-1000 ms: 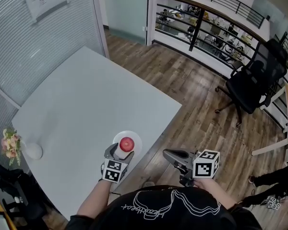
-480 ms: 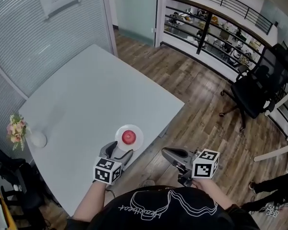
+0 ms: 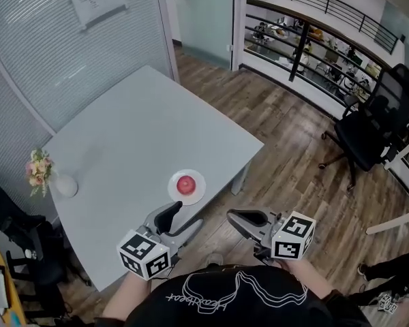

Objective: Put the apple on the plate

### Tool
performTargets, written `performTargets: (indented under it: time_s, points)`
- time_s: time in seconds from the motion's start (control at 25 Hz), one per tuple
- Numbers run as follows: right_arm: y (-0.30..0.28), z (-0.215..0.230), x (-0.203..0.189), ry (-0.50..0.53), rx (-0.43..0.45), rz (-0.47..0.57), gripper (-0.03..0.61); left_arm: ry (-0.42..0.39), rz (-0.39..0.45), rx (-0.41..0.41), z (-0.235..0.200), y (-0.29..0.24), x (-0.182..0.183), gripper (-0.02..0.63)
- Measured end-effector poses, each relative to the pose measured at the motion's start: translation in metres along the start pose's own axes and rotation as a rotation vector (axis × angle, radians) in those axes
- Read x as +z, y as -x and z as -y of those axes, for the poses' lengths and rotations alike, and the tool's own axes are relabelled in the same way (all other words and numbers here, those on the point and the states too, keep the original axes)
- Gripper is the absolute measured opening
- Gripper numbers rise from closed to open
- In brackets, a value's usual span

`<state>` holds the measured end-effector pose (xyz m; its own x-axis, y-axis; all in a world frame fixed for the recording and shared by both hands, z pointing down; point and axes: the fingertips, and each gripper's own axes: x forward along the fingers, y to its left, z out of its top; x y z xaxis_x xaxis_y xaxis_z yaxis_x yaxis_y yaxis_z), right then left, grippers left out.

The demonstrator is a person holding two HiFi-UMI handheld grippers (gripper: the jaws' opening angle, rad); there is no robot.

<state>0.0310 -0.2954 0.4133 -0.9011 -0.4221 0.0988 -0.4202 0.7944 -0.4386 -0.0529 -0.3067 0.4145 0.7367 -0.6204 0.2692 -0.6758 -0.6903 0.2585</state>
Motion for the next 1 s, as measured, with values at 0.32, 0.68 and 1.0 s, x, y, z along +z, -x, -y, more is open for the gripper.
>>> performTargets:
  time_s: [0.32, 0.68, 1.0]
  points:
    - [0.023, -0.04, 0.012, -0.012, 0.09, 0.056, 0.009, -0.015, 0.061, -0.086, 0.061, 0.019, 0.018, 0.105]
    - [0.04, -0.066, -0.004, 0.004, 0.128, 0.057, 0.009, 0.007, 0.085, -0.095, 0.095, 0.031, 0.007, 0.018]
    - [0.05, -0.073, -0.011, -0.005, 0.12, 0.062, 0.008, 0.003, 0.074, -0.082, 0.109, 0.033, -0.001, 0.016]
